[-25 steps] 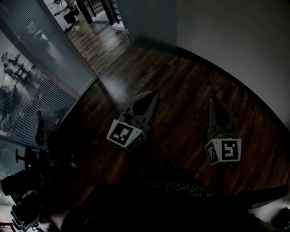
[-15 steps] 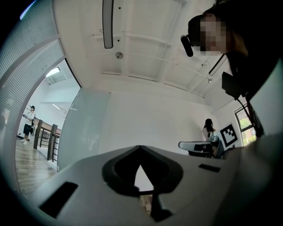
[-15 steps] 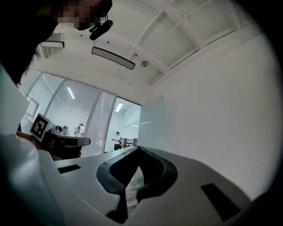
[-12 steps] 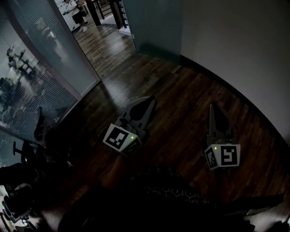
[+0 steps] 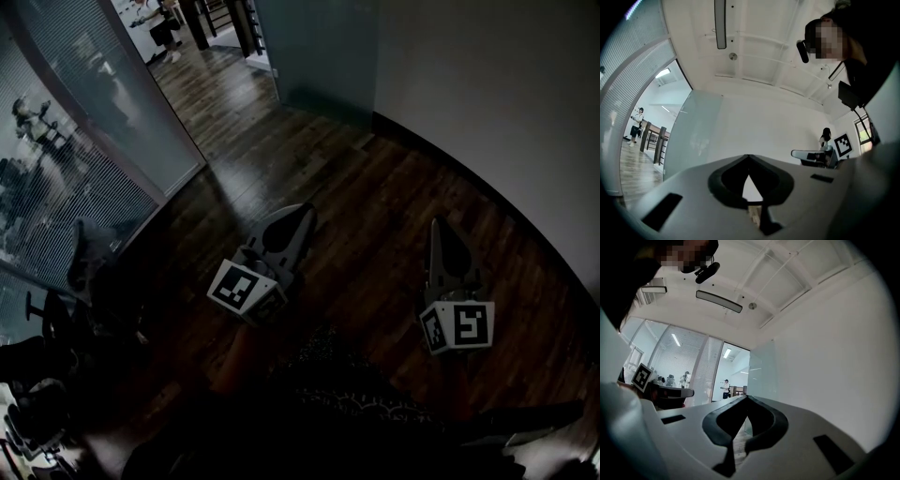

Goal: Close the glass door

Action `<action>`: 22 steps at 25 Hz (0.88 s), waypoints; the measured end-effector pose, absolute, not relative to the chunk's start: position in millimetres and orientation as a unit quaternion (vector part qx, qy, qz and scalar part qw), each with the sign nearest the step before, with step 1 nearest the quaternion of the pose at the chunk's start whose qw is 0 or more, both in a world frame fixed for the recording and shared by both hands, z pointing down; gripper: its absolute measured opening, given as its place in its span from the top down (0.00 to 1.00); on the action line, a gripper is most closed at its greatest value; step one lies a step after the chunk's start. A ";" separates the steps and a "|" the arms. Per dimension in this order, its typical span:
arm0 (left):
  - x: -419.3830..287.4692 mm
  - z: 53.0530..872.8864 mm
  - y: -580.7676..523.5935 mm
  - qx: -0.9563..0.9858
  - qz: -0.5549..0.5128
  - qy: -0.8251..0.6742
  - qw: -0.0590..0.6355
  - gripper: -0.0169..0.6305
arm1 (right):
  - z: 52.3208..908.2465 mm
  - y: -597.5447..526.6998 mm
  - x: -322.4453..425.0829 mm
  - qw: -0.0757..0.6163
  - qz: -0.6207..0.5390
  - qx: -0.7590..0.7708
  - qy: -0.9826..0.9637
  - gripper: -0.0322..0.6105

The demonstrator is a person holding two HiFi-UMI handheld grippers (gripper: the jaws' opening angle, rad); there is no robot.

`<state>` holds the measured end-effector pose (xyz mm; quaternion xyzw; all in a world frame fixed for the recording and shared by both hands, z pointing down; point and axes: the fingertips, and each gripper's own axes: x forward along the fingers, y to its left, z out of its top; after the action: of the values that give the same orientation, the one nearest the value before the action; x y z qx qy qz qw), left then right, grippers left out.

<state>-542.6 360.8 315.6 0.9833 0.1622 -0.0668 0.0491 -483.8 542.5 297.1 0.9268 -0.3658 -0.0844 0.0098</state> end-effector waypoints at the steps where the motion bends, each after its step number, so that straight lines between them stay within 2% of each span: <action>1: -536.5 313.7 358.1 0.983 -0.071 0.164 0.048 0.97 | 296.6 539.6 -479.9 0.010 -0.086 0.927 -0.364 0.95; 10: -462.0 304.2 340.4 0.978 -0.078 0.195 -0.005 0.97 | 296.7 503.9 -415.7 0.014 -0.085 0.932 -0.351 0.95; 22: -384.5 300.4 285.6 0.974 -0.082 0.212 -0.018 0.97 | 296.1 448.0 -340.4 0.014 -0.075 0.938 -0.337 0.95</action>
<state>-384.5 285.6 300.4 0.9736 0.2121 -0.0823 -0.0177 -340.4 448.0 296.1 0.9384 -0.3369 -0.0751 0.0138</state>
